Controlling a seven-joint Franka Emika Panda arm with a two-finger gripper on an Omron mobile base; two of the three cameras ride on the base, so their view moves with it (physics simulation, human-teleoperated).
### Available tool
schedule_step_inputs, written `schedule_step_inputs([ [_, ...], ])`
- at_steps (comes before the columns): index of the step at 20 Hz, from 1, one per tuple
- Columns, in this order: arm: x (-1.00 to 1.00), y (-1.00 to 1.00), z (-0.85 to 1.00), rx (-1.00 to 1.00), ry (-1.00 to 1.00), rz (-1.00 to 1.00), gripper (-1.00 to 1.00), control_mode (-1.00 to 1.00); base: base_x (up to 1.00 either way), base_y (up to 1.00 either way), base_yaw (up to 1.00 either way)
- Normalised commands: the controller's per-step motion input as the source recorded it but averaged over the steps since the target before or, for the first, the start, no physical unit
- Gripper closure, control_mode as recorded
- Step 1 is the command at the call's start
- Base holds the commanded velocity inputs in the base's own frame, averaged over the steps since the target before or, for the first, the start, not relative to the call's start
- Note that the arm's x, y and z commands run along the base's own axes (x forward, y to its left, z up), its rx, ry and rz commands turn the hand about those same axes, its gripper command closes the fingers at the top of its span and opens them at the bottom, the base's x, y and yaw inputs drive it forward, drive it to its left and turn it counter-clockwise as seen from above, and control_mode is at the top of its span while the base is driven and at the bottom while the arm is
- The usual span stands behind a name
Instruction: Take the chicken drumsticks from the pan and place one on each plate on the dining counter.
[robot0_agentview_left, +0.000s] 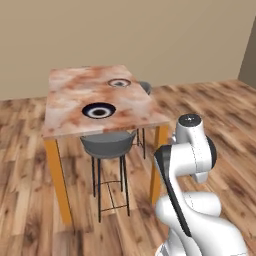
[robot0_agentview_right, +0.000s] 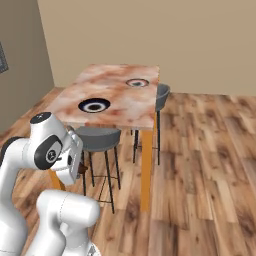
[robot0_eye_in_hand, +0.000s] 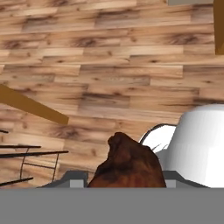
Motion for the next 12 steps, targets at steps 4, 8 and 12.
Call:
schedule_step_inputs([
  [4, 0.00, 0.00, 0.00, 0.00, 0.00, 0.00, 1.00, 1.00, 0.68, 0.46, 0.06],
  [8, 0.00, 0.00, 0.00, 0.00, 0.00, 0.00, 1.00, 1.00, 0.76, 0.53, 0.06],
  [12, 0.00, 0.00, 0.00, 0.00, 0.00, 0.00, 1.00, 1.00, 0.74, 0.53, 0.06],
])
